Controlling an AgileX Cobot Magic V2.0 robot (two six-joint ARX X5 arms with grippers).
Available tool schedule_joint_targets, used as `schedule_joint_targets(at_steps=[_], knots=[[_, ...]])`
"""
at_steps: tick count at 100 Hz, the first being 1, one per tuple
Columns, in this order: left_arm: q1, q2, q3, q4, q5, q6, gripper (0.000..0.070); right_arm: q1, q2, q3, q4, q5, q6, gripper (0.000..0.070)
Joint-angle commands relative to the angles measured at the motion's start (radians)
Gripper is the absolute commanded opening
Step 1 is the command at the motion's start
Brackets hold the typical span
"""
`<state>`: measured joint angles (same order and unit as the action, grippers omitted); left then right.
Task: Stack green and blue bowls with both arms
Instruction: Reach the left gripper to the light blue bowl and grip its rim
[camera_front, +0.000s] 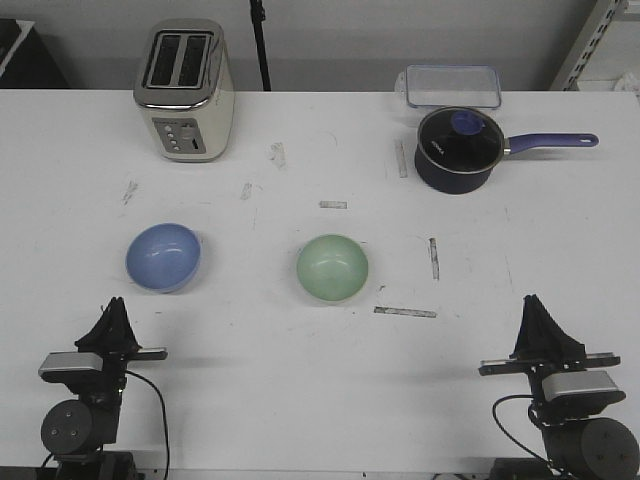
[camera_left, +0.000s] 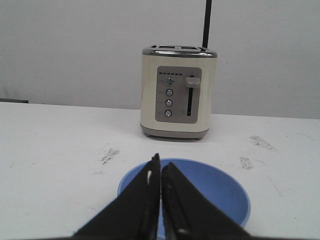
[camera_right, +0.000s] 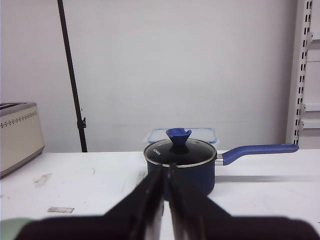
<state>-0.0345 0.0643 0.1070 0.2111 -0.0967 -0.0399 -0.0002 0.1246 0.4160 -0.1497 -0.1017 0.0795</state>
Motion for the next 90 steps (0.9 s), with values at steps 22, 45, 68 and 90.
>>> schedule_joint_targets(at_steps=[22, 45, 68, 90], knots=[[0.002, 0.245, 0.266, -0.133, -0.003, -0.001, 0.0001, 0.001, -0.002, -0.003, 0.008, 0.0, 0.01, 0.0007], [0.002, 0.552, 0.488, -0.281, -0.002, 0.006, 0.0001, 0.001, -0.002, -0.003, 0.008, 0.0, 0.01, 0.0007], [0.002, 0.822, 0.671, -0.454, 0.0, 0.027, 0.0001, 0.001, -0.002, -0.003, 0.008, 0.0, 0.01, 0.0007], [0.014, 1.027, 0.89, -0.66, 0.002, -0.166, 0.0001, 0.001, -0.002, -0.003, 0.008, 0.0, 0.01, 0.0007]])
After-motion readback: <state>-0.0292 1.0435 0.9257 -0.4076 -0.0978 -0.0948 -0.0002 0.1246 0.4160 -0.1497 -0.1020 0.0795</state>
